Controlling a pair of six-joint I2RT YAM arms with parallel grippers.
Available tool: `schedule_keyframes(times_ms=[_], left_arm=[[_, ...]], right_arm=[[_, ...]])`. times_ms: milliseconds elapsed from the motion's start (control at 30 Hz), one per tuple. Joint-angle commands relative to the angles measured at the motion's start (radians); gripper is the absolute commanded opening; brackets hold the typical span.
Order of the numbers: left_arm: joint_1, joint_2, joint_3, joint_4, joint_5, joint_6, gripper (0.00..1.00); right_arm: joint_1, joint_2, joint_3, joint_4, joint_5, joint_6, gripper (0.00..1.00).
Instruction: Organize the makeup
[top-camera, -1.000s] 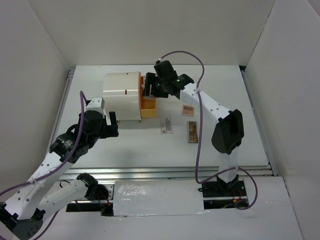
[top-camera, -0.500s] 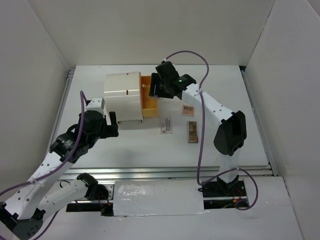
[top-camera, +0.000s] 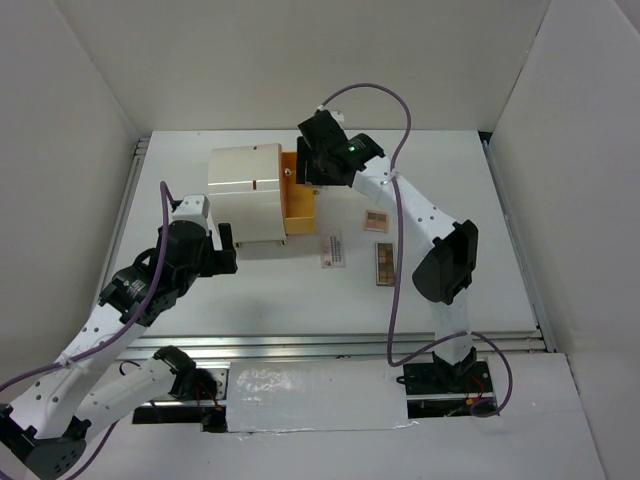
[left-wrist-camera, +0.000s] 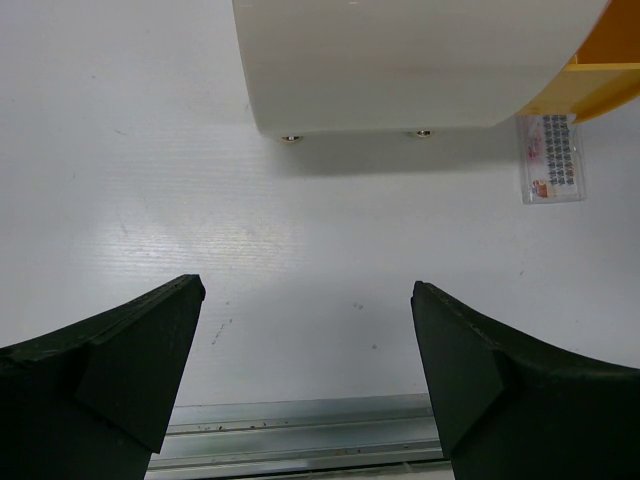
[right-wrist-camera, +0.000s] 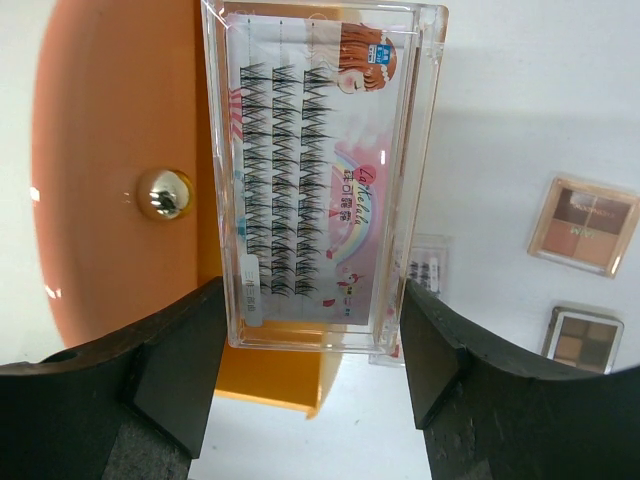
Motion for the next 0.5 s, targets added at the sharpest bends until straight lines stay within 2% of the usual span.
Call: schedule_keyframes(times_ms=[0, 467], left_arm=[[0.001, -0.007, -0.002, 0.030, -0.010, 0.006, 1.00], [-0.001, -0.017, -0.002, 0.031, -0.007, 0.008, 0.99]], right_arm=[[0.018, 0.050, 0.088, -0.085, 0.048, -0.027, 0.53], [0.037, 0.099, 0.127, -0.100, 0.059, -0.030, 0.56]])
